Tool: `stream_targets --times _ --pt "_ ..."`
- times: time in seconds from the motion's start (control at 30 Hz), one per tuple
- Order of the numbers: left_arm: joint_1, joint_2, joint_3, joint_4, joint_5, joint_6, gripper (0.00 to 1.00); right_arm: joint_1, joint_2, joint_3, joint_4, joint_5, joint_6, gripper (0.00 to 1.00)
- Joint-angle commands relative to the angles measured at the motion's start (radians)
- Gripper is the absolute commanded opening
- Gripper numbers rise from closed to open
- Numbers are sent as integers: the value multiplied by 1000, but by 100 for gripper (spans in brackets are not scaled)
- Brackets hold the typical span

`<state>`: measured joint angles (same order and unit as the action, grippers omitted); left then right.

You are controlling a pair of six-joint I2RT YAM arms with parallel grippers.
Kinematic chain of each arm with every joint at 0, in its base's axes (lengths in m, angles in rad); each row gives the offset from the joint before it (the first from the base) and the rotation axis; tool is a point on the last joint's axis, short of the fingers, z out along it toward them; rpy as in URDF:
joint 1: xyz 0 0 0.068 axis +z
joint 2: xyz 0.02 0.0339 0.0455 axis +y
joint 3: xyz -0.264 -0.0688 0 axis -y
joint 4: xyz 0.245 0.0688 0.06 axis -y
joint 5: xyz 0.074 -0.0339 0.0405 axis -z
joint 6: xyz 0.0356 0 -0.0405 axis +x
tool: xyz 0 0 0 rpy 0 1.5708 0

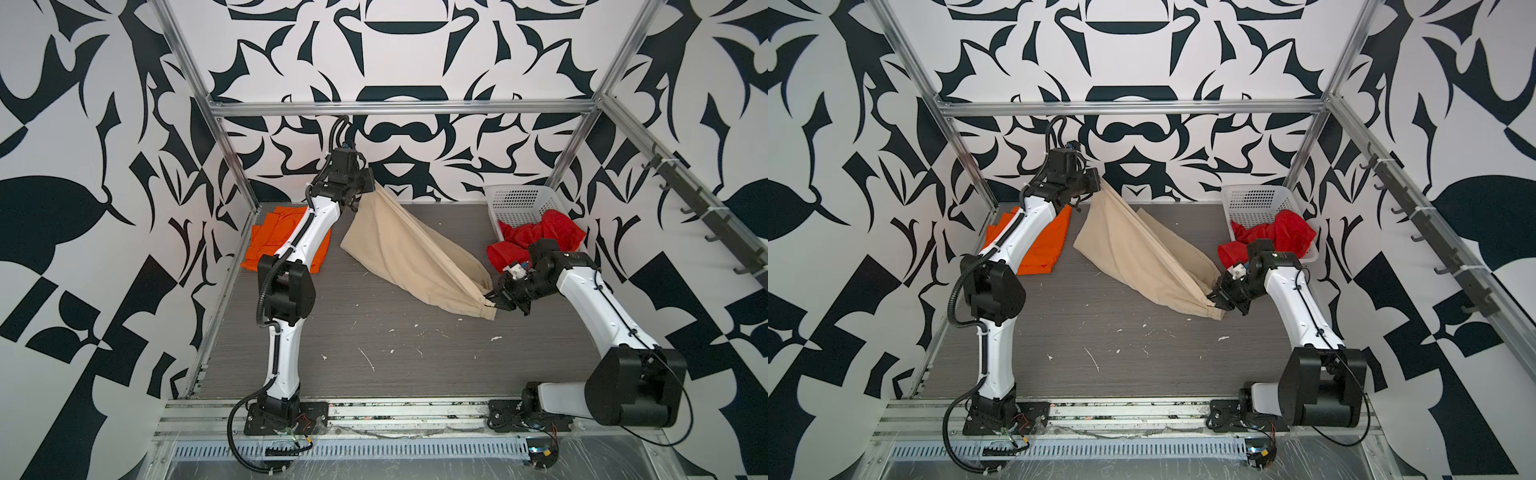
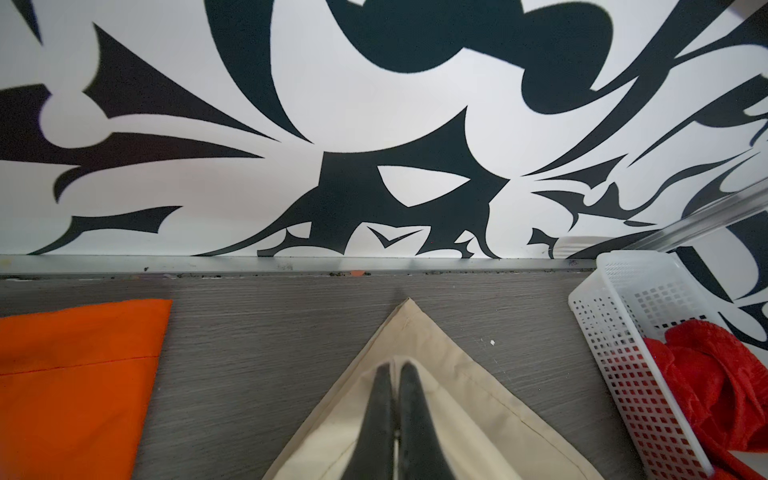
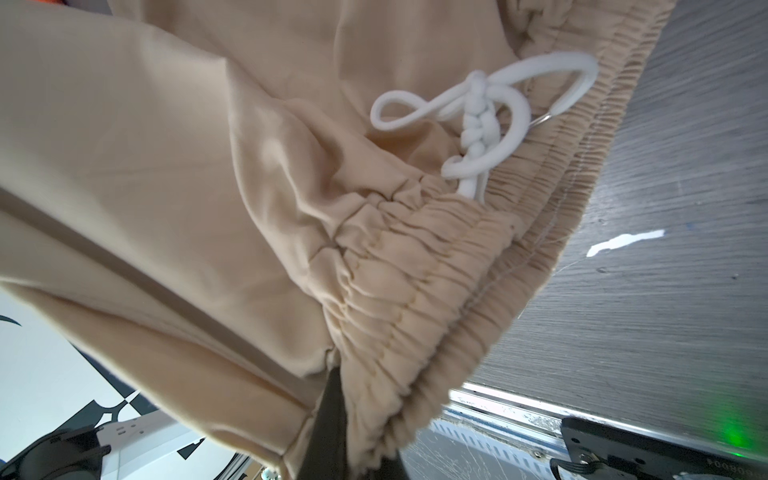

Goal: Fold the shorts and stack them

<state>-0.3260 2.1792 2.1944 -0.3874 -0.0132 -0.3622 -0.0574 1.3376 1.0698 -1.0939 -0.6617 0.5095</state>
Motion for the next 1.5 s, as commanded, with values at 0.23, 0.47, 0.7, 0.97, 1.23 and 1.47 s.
stream_targets --times 0.23,0.47,0.7,0.97,1.23,1.47 --pt "34 129 172 88 -112 16 0 -22 41 -27 -123 106 -39 0" --pt "17 221 228 112 -121 26 0 -29 84 -30 -94 123 -37 0" --pt "-11 302 229 228 -122 25 0 -46 123 -36 -49 137 -32 0" --pt "-37 419 282 264 -124 -3 0 -83 155 -44 45 142 2 0" --pt "-48 477 267 282 -127 -18 1 -95 204 -60 193 116 68 5" --pt "-50 441 243 237 -83 -39 42 -97 191 -46 310 127 147 33"
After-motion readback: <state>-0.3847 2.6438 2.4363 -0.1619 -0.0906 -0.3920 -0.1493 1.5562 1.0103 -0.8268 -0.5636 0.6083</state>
